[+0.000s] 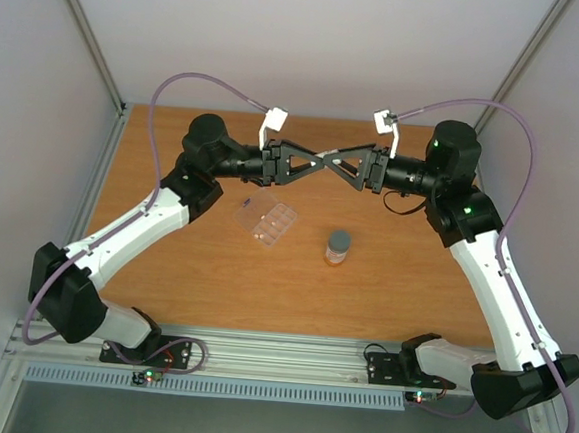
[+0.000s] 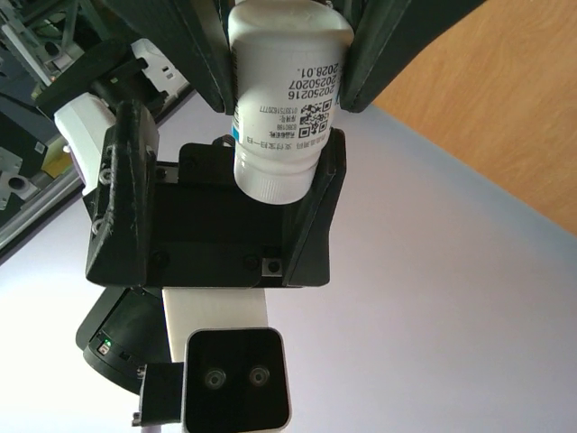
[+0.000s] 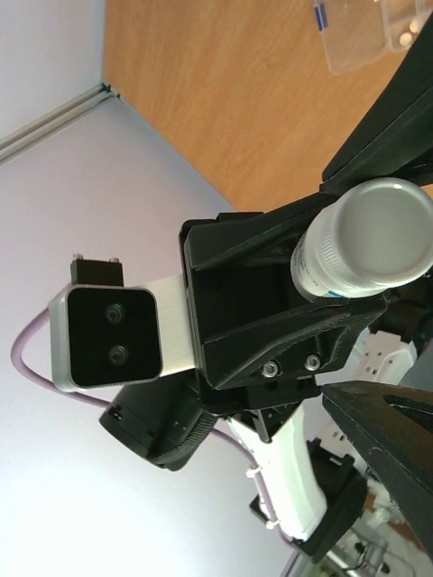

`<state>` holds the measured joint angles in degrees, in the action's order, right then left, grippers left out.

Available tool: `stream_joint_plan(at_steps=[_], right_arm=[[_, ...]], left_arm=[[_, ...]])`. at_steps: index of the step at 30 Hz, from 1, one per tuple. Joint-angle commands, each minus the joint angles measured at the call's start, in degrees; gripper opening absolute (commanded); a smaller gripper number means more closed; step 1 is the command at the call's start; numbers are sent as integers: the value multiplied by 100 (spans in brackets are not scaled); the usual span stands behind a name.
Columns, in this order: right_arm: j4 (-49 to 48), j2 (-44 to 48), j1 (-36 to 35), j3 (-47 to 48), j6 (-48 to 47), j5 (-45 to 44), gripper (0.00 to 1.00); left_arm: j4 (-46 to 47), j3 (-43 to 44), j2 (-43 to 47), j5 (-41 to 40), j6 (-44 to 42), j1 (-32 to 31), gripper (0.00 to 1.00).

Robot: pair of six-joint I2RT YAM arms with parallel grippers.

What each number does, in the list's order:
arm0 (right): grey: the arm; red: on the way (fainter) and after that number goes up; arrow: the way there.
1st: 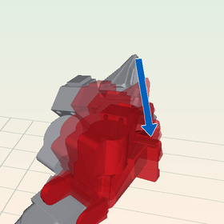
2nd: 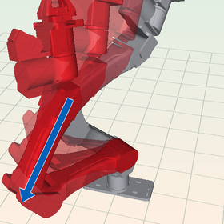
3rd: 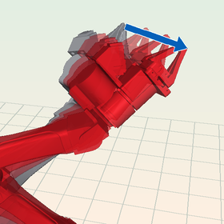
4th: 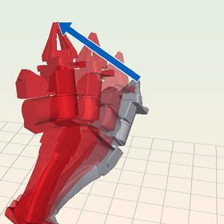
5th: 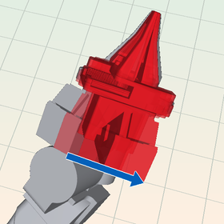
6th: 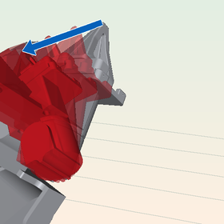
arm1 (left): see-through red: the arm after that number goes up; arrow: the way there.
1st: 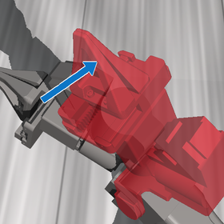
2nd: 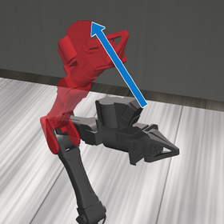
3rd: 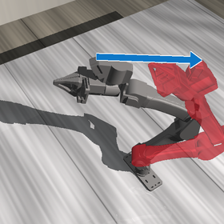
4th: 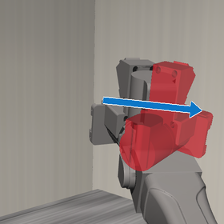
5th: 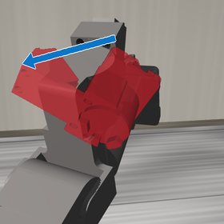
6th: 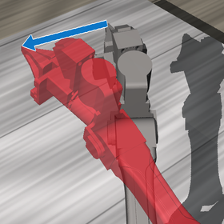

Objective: Sort the pills into containers
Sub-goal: Unscrew the lid of the pill bottle.

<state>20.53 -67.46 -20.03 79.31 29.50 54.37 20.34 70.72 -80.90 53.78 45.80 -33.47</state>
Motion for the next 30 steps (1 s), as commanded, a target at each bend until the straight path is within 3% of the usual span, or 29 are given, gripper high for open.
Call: stream_joint_plan(at_steps=[1,20,30], right_arm=[[-257,-51,81,-73,873,-83,58],[-31,-247,184,15,1484,-343,52],[34,-358,184,-3,1592,-135,43]], left_arm=[[5,35,165,-234,-432,27,0],[-749,-25,399,-565,-1607,-37,0],[-935,2,410,-763,-1964,-98,0]])
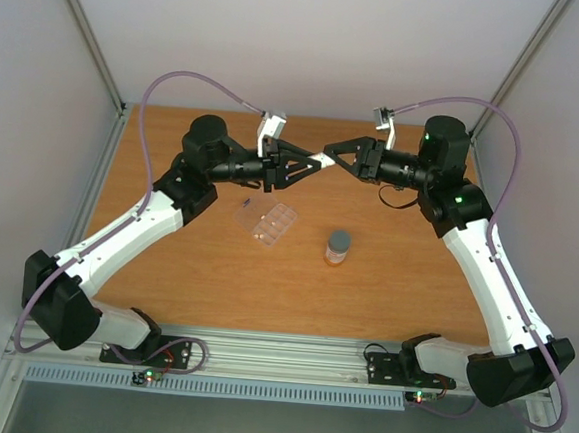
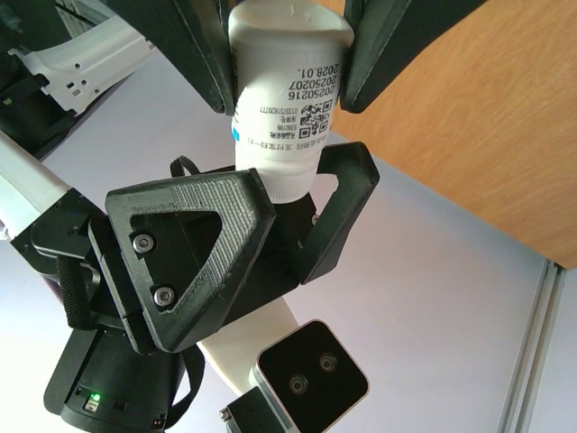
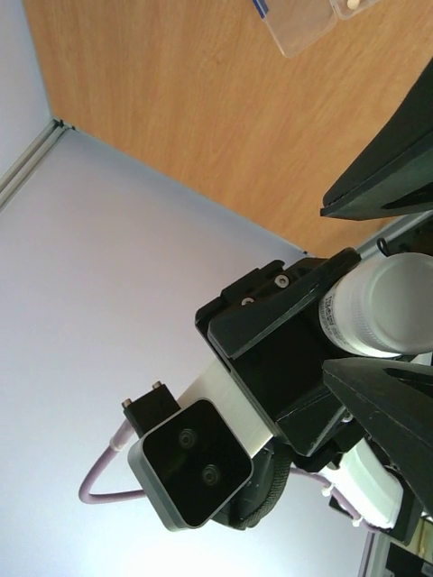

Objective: Sort the pills into containers
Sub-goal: Unscrew the lid of the pill bottle.

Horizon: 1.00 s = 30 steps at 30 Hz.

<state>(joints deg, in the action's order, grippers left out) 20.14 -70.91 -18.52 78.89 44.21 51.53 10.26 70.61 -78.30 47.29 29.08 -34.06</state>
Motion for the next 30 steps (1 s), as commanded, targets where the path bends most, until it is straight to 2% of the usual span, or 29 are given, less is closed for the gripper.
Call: stream_joint_plan(at_steps=[1,8,18,22,30], right_arm=[[85,-22,33,39,123,162,41],[216,-47,33,91,64,257,27],[261,-86,33,83,-133,363,15],[98,-45,34,255,-550,464,12],[-536,465,33,155,-2155,786,10]], left_arm=[[62,14,142,-115,-303,-39,0],[20,79,64,-252,-409,-48,0],[223,121,-81,-273,-242,-48,0],[512,202,-248,-34,217,-35,0],[2064,78,-552,580,2372,186,0]])
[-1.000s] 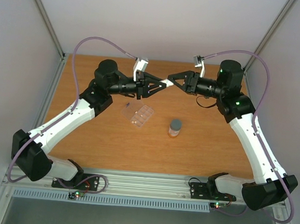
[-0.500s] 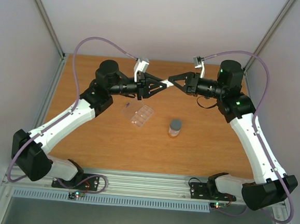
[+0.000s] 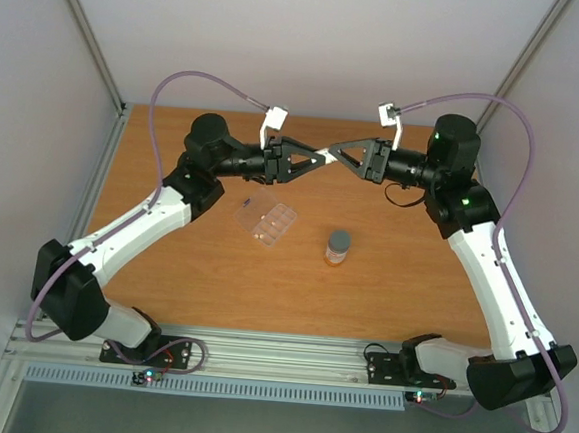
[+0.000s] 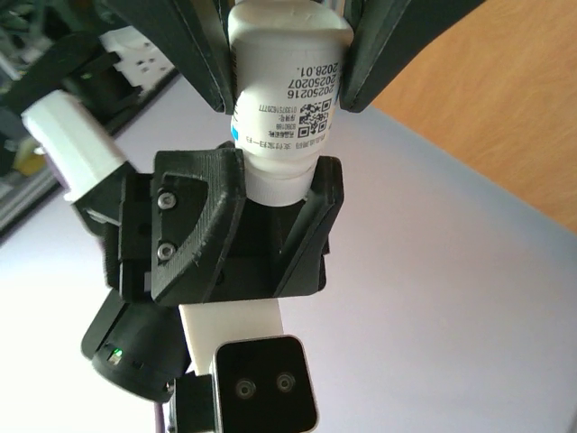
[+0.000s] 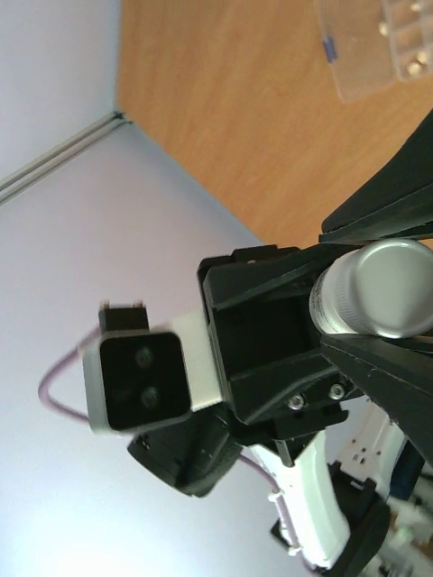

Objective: Sort the pills into containers
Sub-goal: Unscrew the lid of the pill bottle.

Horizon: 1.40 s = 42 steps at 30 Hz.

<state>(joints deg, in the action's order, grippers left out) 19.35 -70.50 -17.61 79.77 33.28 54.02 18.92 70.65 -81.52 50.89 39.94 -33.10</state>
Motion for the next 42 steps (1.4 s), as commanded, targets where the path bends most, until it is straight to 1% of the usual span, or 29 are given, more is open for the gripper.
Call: stream_joint_plan(at_steps=[1,6,8,10,12,13,15,17,19,22,25,26,31,37,42], right_arm=[[-481,468,-59,66,-1208,535,10],[-413,462,-59,112,-1770,527,11],[-362,442,-62,154,-1874,523,13],[-317,436,-59,185,-1933,502,16],[-293,432,-59,205,-1956,477,19],[-277,422,-60,206,-1963,457,24],[-272,402,-59,206,-1944,450,30],[-283,393,-59,218,-1899,411,38],[-308,392,-59,236,-1836,375,44],[-302,330,-59,298,-1739,306,49],[-338,283,-58,350,-1594,234,51],[-362,281,-54,351,-1496,162,53],[-406,225,53,373,-772,-84,57],[-268,117,121,396,74,-355,57],[-30,6,135,426,441,-519,58]], left_arm=[[1369,79,-259,295,1521,100,0],[2072,105,-410,485,2494,129,0],[2259,81,-438,503,2765,129,0],[2212,73,-421,496,2824,129,0],[2069,96,-401,483,2743,129,0],[2019,105,-400,474,2660,129,0],[1983,105,-392,478,2589,129,0],[1886,122,-385,472,2474,129,0],[1734,158,-387,461,2338,129,0],[1660,193,-396,493,2202,129,0],[1456,213,-365,477,2043,129,0],[1404,220,-345,470,1991,129,0],[896,288,-231,303,1412,130,0],[407,335,-86,115,619,129,0],[315,301,-1,48,346,120,0]])
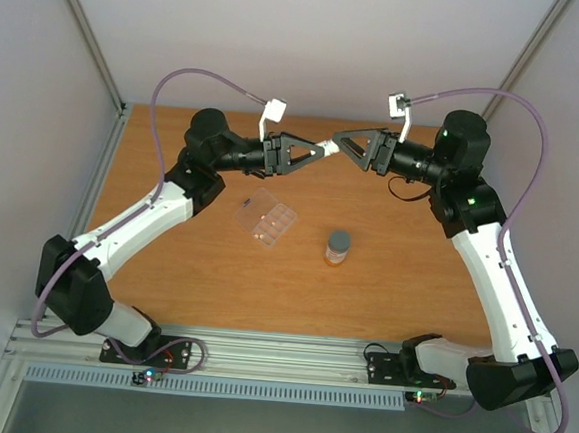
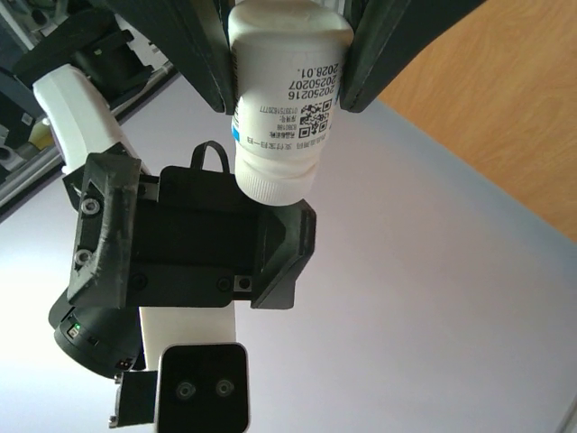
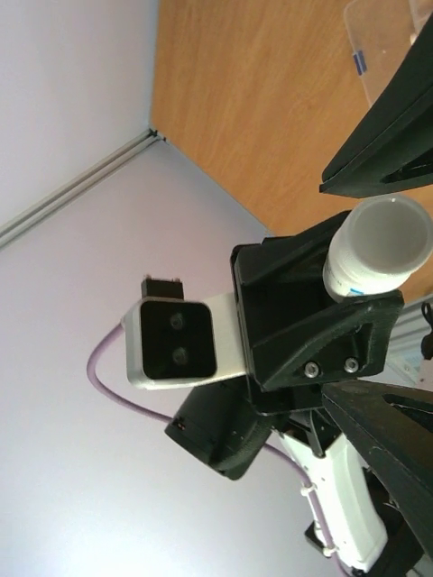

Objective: Sort the pills into containers
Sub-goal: Unscrew the lid of the pill bottle.

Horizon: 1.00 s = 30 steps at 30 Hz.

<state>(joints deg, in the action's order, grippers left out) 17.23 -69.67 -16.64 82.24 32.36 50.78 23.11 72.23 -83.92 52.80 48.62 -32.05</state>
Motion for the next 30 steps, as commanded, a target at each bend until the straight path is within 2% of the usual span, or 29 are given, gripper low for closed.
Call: stream_joint_plan(at_steps=[1,14,30], right_arm=[[218,-88,44,180,593,-196,58],[395,-56,41,55,1199,13,53],[894,128,39,23,1098,41,46]], left_arm=[[-156,136,269,-179,-597,13,0],[-1196,413,344,-550,-1939,-285,0],[-1136,408,381,-779,-2028,-354,0]])
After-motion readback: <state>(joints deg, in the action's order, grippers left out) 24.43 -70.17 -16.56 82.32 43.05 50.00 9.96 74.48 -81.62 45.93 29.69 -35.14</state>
